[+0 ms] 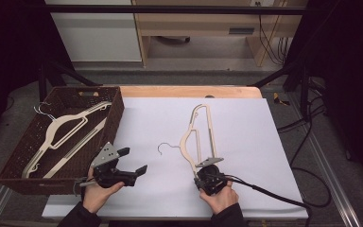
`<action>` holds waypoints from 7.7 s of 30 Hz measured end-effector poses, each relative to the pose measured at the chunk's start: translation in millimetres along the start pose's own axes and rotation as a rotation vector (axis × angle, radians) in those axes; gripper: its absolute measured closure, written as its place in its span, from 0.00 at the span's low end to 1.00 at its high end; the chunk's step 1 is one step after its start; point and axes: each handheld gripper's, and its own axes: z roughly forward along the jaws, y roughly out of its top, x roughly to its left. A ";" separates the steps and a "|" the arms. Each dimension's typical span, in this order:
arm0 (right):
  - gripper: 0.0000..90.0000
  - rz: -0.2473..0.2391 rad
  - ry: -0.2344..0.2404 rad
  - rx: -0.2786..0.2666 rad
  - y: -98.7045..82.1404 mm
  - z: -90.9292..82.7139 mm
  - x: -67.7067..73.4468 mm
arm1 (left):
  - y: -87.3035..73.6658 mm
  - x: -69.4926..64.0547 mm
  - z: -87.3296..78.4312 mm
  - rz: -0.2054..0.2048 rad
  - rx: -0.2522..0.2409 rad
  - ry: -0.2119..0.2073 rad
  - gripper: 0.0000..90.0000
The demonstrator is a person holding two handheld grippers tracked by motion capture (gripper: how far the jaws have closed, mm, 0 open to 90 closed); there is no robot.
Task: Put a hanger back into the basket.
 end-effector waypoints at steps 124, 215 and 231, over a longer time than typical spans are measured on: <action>0.90 0.035 0.192 -0.206 -10.6 -35.7 -26.6 | 50.5 -10.1 58.2 0.195 0.126 -0.171 0.31; 0.97 -0.223 0.089 -0.357 39.0 -54.3 -30.6 | 59.8 -8.2 8.6 0.147 0.017 -0.080 0.10; 0.97 -0.379 0.423 -0.375 39.8 -67.8 -13.0 | 52.8 -30.0 30.3 0.250 0.109 -0.192 0.24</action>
